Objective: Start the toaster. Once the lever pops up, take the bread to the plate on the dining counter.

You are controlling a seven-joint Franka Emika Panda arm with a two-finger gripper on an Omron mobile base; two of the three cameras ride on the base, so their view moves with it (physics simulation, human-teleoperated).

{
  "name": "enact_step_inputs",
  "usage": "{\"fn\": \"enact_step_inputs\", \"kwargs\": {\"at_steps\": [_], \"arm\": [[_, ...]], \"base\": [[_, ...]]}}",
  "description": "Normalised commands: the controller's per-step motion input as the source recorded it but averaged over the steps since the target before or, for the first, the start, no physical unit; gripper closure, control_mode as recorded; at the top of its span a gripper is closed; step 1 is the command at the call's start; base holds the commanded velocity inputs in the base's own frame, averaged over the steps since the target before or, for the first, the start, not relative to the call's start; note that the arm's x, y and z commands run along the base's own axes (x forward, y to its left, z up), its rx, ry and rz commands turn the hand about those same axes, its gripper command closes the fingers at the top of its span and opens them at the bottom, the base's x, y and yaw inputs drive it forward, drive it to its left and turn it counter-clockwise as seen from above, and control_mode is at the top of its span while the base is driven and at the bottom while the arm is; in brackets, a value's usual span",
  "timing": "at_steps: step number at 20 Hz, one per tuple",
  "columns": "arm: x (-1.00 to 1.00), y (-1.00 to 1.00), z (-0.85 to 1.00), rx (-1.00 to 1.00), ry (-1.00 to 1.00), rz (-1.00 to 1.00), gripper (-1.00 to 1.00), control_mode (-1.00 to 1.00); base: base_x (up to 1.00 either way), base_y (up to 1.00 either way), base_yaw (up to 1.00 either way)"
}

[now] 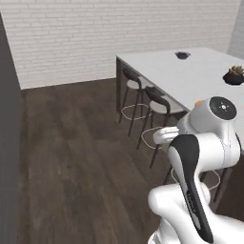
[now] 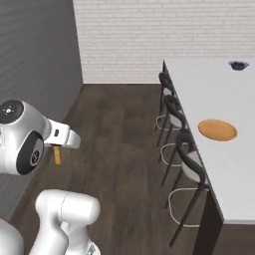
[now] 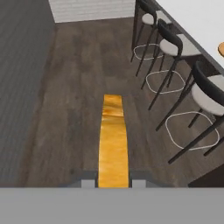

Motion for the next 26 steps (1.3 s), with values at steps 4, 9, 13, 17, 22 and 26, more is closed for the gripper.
{"fn": "enact_step_inputs", "kwargs": {"at_steps": [4, 9, 13, 17, 22, 26], "arm": [[0.00, 0.00, 0.00, 0.00, 0.00, 0.00, 1.00, 1.00], [0.00, 0.00, 0.00, 0.00, 0.00, 0.00, 1.00, 1.00], [0.00, 0.00, 0.00, 0.00, 0.00, 0.00, 1.00, 1.00], [0.00, 0.00, 0.00, 0.00, 0.00, 0.00, 1.00, 1.00], [0.00, 0.00, 0.00, 0.00, 0.00, 0.00, 1.00, 1.00], [0.00, 0.00, 0.00, 0.00, 0.00, 0.00, 1.00, 1.00]], "base": [[0.48, 0.73, -0.43], [0.54, 0.73, -0.65], [0.53, 0.77, -0.67], [0.57, 0.75, -0.68], [0.56, 0.75, -0.69], [0.47, 0.68, -0.73]]}}
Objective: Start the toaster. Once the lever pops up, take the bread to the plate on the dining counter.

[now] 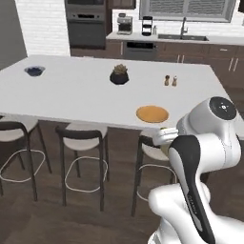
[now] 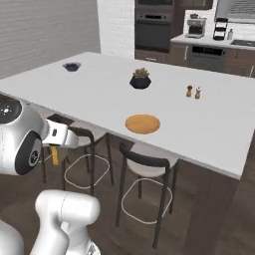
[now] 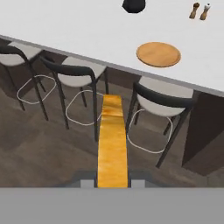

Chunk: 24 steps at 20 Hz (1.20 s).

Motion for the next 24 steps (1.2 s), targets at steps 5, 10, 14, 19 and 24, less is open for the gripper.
{"fn": "enact_step_inputs", "kwargs": {"at_steps": [5, 10, 14, 19, 24], "arm": [[0.00, 0.00, 0.00, 0.00, 0.00, 0.00, 1.00, 1.00], [0.00, 0.00, 0.00, 0.00, 0.00, 0.00, 1.00, 1.00], [0.00, 0.00, 0.00, 0.00, 0.00, 0.00, 1.00, 1.00], [0.00, 0.00, 0.00, 0.00, 0.00, 0.00, 1.00, 1.00], [0.00, 0.00, 0.00, 0.00, 0.00, 0.00, 1.00, 1.00]], "base": [[0.38, 0.67, -0.72], [0.34, 0.65, -0.64], [0.45, 0.58, -0.51], [0.39, 0.17, -0.16], [0.25, -0.09, 0.14]]}}
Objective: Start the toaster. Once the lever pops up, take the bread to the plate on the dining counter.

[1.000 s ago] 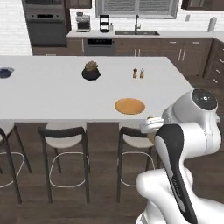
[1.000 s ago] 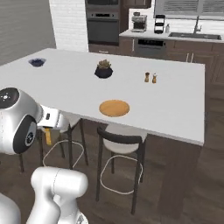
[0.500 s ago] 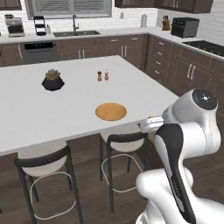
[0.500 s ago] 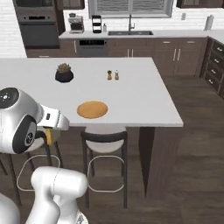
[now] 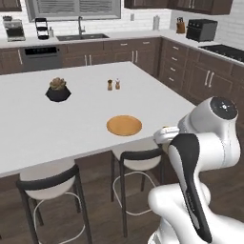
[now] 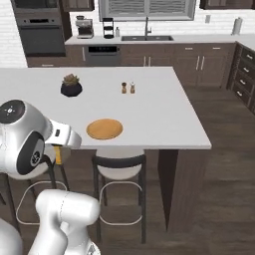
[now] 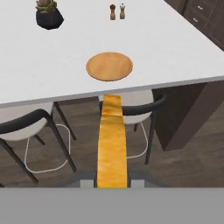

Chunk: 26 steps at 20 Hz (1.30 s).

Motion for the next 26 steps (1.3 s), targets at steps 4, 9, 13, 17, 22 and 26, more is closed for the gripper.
{"fn": "enact_step_inputs", "kwargs": {"at_steps": [4, 9, 13, 17, 22, 26], "arm": [[0.00, 0.00, 0.00, 0.00, 0.00, 0.00, 1.00, 1.00], [0.00, 0.00, 0.00, 0.00, 0.00, 0.00, 1.00, 1.00], [0.00, 0.00, 0.00, 0.00, 0.00, 0.00, 1.00, 1.00], [0.00, 0.00, 0.00, 0.00, 0.00, 0.00, 1.00, 1.00], [0.00, 0.00, 0.00, 0.00, 0.00, 0.00, 1.00, 1.00], [0.00, 0.00, 0.00, 0.00, 0.00, 0.00, 1.00, 1.00]], "base": [[0.27, -0.13, 0.19], [0.44, 0.00, 0.12], [0.60, -0.05, 0.02], [0.62, -0.23, 0.06], [0.25, -0.30, 0.08], [0.09, -0.43, 0.05]]}}
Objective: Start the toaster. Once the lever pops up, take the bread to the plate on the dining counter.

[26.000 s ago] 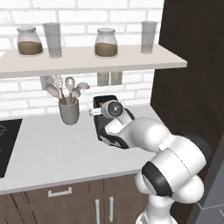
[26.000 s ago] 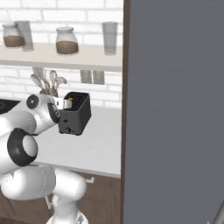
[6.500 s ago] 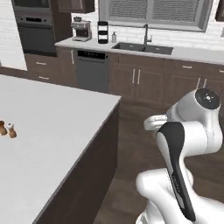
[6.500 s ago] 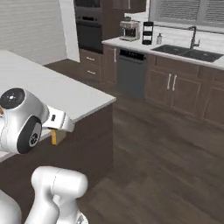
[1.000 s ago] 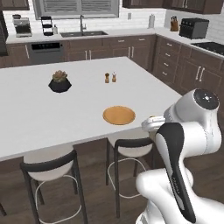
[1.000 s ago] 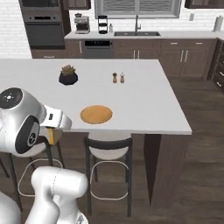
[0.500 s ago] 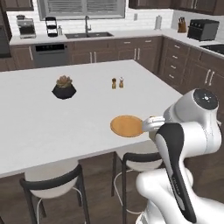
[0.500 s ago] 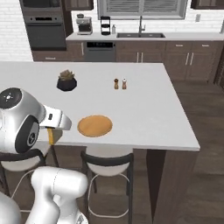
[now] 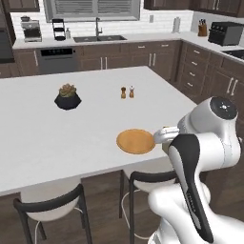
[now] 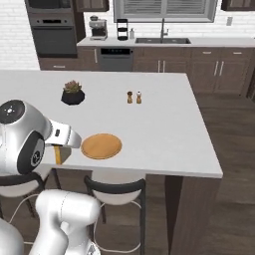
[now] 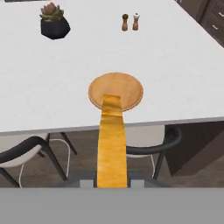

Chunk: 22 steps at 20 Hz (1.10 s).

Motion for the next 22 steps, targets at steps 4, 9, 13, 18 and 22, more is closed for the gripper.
{"fn": "enact_step_inputs", "kwargs": {"at_steps": [4, 9, 13, 18, 22], "arm": [[0.00, 0.00, 0.00, 0.00, 0.00, 0.00, 1.00, 1.00], [0.00, 0.00, 0.00, 0.00, 0.00, 0.00, 1.00, 1.00], [0.00, 0.00, 0.00, 0.00, 0.00, 0.00, 1.00, 1.00], [0.00, 0.00, 0.00, 0.00, 0.00, 0.00, 1.00, 1.00], [0.45, 0.00, -0.13, 0.00, 0.00, 0.04, 1.00, -1.00]], "base": [[0.27, -0.45, 0.02], [0.42, -0.16, 0.00], [0.50, -0.01, 0.00], [0.58, 0.00, 0.00], [0.14, 0.00, 0.00]]}}
